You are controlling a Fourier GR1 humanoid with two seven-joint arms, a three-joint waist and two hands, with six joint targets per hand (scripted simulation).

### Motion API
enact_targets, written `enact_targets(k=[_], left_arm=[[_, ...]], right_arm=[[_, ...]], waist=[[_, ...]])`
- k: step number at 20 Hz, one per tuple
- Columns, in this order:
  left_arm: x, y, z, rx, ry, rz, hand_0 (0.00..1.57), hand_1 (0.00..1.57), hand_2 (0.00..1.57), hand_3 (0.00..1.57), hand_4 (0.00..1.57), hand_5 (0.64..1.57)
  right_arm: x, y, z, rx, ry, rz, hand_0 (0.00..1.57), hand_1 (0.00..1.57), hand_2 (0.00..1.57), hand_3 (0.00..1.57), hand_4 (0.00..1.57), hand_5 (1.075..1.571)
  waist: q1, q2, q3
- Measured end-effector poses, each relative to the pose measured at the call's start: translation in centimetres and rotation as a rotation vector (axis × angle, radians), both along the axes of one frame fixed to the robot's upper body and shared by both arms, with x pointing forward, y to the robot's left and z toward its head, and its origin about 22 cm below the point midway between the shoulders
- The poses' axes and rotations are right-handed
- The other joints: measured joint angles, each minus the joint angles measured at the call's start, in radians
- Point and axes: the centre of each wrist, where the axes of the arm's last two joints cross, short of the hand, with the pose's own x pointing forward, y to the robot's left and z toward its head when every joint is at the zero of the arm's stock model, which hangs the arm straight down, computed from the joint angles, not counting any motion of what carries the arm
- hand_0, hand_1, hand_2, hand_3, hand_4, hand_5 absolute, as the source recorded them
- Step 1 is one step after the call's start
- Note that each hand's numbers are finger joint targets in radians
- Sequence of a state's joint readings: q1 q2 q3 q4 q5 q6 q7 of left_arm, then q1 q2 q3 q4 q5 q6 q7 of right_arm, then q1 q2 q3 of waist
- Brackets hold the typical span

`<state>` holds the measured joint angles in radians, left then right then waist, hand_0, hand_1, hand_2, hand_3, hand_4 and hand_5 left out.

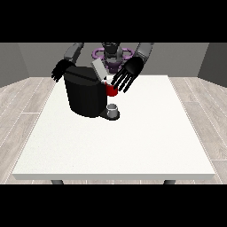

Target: Insert the coffee pod into the coffee machine and close the lid

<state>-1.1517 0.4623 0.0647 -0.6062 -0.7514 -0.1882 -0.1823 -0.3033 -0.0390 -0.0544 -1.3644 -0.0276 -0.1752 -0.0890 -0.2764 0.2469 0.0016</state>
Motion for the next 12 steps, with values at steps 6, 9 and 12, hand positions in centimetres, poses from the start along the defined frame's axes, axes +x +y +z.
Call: enact_targets(k=[6,9,12], left_arm=[[0.0,-0.7,-1.0,0.002,0.042,-0.012,0.0,0.0,0.0,0.0,0.0,1.571],[-0.1,-1.2,-1.9,0.003,0.065,-0.011,0.0,0.0,0.0,0.0,0.0,1.571],[-0.3,-0.5,-3.2,-0.027,0.095,-0.012,0.0,0.0,0.0,0.0,0.0,1.571]], right_arm=[[-0.3,-0.3,-0.8,0.02,0.03,-0.022,0.0,0.0,0.0,0.0,0.41,1.571],[-1.0,-0.4,-1.8,0.029,0.051,-0.023,0.0,0.0,0.0,0.0,0.43,1.571],[-1.5,-0.8,-2.0,0.034,0.069,-0.026,0.0,0.0,0.0,0.0,0.4,1.571]], waist=[[0.025,-0.045,-0.0011],[0.033,-0.079,-0.0011],[0.046,-0.119,-0.0013]])
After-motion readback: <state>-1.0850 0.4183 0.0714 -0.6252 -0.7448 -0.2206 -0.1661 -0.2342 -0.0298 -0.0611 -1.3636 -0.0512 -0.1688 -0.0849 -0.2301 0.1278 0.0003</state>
